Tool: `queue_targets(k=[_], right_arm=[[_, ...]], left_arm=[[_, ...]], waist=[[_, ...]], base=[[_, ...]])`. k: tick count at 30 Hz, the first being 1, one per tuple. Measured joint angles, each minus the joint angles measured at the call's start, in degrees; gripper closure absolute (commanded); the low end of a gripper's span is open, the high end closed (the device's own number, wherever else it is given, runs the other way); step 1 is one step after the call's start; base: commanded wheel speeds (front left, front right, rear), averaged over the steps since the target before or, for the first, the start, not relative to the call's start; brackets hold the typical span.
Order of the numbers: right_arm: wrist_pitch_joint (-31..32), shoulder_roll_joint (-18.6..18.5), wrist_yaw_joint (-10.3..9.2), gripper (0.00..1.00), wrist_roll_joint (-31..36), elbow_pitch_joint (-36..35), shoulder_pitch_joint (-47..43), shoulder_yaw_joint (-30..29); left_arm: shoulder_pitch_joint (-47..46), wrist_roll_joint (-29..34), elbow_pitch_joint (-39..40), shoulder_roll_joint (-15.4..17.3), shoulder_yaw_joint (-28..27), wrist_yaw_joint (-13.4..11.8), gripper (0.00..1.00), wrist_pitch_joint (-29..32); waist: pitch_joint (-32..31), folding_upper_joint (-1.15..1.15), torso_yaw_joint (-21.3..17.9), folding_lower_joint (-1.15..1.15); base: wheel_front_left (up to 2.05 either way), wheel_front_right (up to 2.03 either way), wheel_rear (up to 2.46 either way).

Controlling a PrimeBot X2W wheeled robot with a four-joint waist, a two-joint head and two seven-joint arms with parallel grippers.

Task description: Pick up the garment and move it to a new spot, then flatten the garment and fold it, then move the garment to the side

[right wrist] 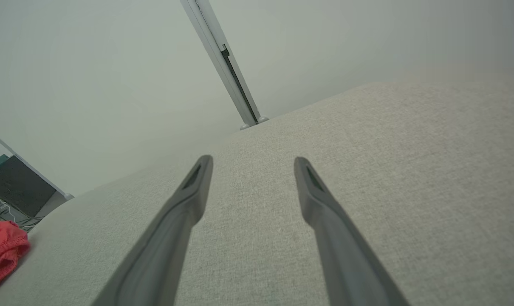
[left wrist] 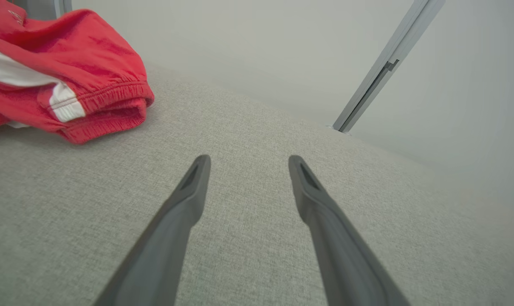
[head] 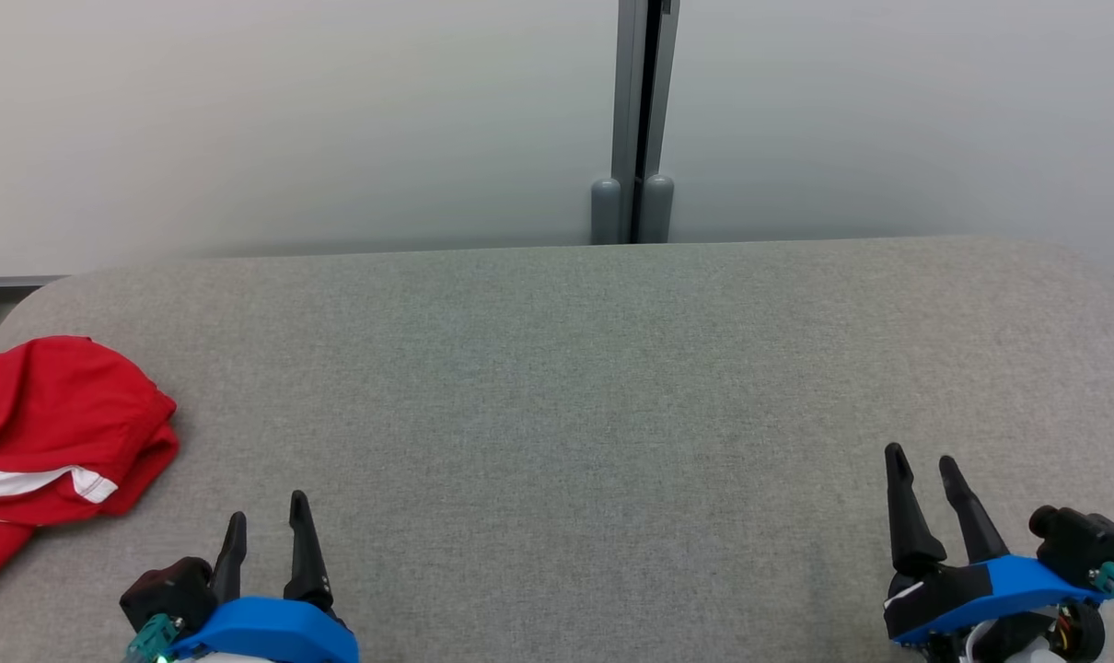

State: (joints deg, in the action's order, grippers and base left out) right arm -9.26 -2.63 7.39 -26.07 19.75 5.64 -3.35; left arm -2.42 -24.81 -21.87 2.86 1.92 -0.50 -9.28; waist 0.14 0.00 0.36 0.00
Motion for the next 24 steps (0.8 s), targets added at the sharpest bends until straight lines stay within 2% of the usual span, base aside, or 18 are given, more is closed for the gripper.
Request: queue_targets(k=[15, 24], right_arm=[[-2.02, -0.01, 0.01, 0.00, 8.53, -2.30, 0.00, 0.10], [-3.03, -0.04, 0.01, 0.00, 14.00, -0.80, -0.04, 0.67]], left_arm=[[0.14, 8.81, 1.92, 0.24, 1.04, -2.25, 0.00, -2.03], [0.73, 13.52, 1.14, 0.43, 2.63, -3.00, 0.00, -3.09]], waist=[[0.24, 0.00, 0.26, 0.00], [0.13, 0.00, 0.40, 0.00]], base=[[0.00, 0.00, 0.00], [0.00, 0.00, 0.00]])
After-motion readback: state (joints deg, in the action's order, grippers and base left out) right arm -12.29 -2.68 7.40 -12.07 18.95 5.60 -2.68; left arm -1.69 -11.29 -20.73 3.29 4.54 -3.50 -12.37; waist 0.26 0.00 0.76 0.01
